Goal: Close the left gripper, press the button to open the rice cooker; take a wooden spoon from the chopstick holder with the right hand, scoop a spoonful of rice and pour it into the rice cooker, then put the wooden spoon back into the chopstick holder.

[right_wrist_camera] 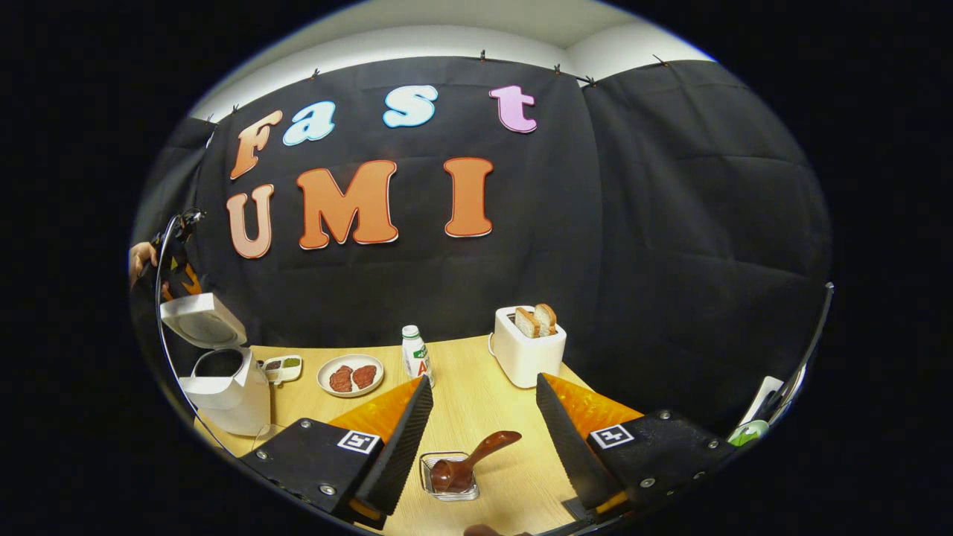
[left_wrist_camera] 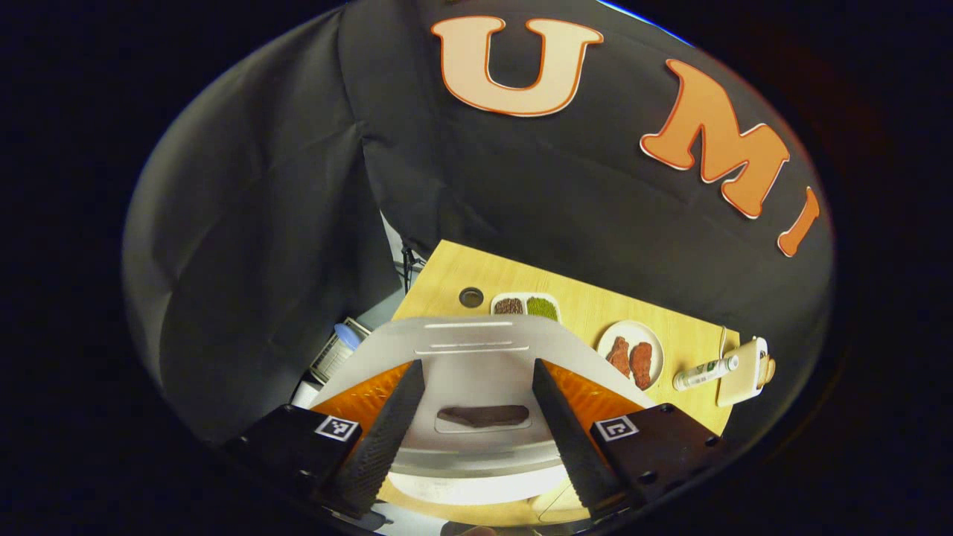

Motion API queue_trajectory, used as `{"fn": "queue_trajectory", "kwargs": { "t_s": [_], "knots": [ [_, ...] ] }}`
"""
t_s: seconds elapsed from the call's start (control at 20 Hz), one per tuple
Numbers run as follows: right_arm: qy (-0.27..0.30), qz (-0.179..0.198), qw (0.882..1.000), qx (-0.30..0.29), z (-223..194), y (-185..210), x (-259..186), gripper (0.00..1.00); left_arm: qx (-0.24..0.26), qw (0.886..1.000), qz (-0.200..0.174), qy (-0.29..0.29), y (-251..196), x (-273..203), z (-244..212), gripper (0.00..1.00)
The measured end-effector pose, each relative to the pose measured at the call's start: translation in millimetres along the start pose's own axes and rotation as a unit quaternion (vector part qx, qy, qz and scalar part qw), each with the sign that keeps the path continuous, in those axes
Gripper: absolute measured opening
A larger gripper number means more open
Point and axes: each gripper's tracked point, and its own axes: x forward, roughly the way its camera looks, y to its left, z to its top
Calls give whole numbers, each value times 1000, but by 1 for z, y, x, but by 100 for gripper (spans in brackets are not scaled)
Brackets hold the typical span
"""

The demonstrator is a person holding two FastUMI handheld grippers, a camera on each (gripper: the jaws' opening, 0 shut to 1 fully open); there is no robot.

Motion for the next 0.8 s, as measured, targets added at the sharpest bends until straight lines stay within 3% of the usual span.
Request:
{"fn": "queue_trajectory", "kwargs": {
  "t_s": [0.5, 0.55, 0.6, 0.65, 0.8],
  "knots": [
    [7, 62, 998, -26, 1, 38, 18, 88, 9, 992, 21, 121, -4, 43, -138, 100],
    [7, 68, 997, -29, 2, 41, 20, 88, 6, 990, 25, 140, -6, 45, -145, 100],
    [8, 73, 997, -33, 2, 44, 21, 88, 10, 994, 25, 109, -7, 49, -132, 100],
    [8, 77, 996, -35, 3, 47, 22, 87, 8, 991, 28, 134, -8, 49, -144, 100],
    [9, 92, 995, -37, 4, 59, 26, 87, 8, 991, 29, 127, -9, 46, -139, 100]
  ]
}}
